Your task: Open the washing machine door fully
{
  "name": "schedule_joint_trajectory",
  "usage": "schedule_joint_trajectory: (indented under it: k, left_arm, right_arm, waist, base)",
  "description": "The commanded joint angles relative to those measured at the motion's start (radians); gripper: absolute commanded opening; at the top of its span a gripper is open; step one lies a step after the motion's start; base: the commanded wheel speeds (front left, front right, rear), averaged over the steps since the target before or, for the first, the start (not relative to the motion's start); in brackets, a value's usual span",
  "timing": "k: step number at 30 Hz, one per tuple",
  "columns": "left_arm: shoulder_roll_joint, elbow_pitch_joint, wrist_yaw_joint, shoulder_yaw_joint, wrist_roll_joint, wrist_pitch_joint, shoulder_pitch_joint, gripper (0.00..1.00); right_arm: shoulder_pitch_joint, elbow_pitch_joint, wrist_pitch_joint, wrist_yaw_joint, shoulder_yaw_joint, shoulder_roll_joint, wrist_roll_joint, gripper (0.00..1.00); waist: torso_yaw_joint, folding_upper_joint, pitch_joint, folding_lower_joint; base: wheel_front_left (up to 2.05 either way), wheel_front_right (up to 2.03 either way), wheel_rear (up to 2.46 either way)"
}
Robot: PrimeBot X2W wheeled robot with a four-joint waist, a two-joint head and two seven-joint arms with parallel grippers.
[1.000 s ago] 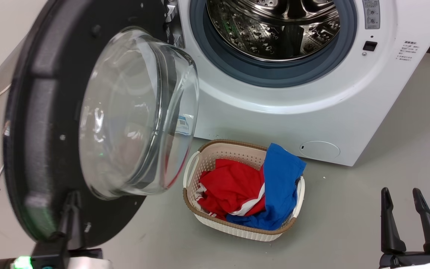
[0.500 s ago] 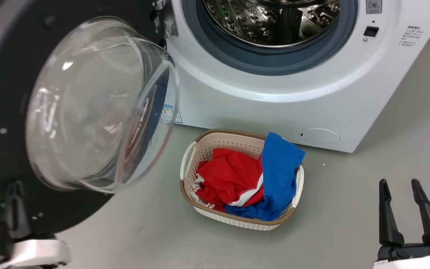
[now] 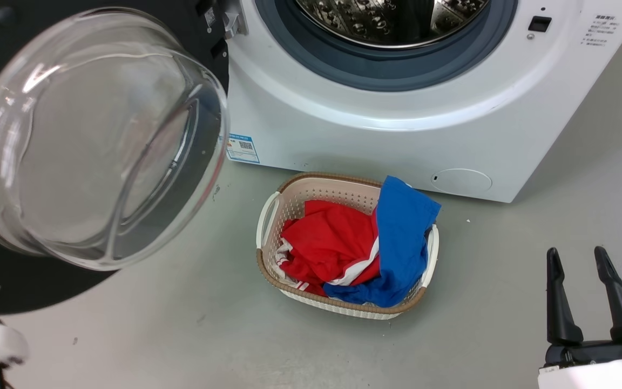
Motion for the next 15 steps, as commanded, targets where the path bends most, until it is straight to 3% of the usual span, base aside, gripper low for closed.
schedule_joint_trajectory:
  k: [1, 4, 15]
  left_arm:
    - [0.035, 0.024, -0.011, 0.029, -0.011, 0.003, -0.038, 0.00]
    - [0.020, 0.049, -0.018, 0.024, 0.007, 0.003, -0.060, 0.00]
    - [0.077, 0.169, -0.058, 0.083, 0.018, 0.003, -0.162, 0.00]
  right_arm:
    - [-0.014, -0.003, -0.002, 0.000, 0.001, 0.001, -0.004, 1.00]
    - [-0.022, -0.002, -0.002, 0.000, 0.001, 0.001, -0.011, 1.00]
    - [-0.037, -0.009, -0.002, 0.000, 0.006, 0.001, -0.029, 1.00]
  waist:
    - [-0.002, 0.0000, 0.005, -0.0001]
    - [-0.004, 0.0000, 0.013, -0.0001]
    - [-0.027, 0.0000, 0.037, -0.0001]
  base:
    - [0.00, 0.00, 0.00]
    - [0.00, 0.00, 0.00]
    - [0.00, 0.00, 0.00]
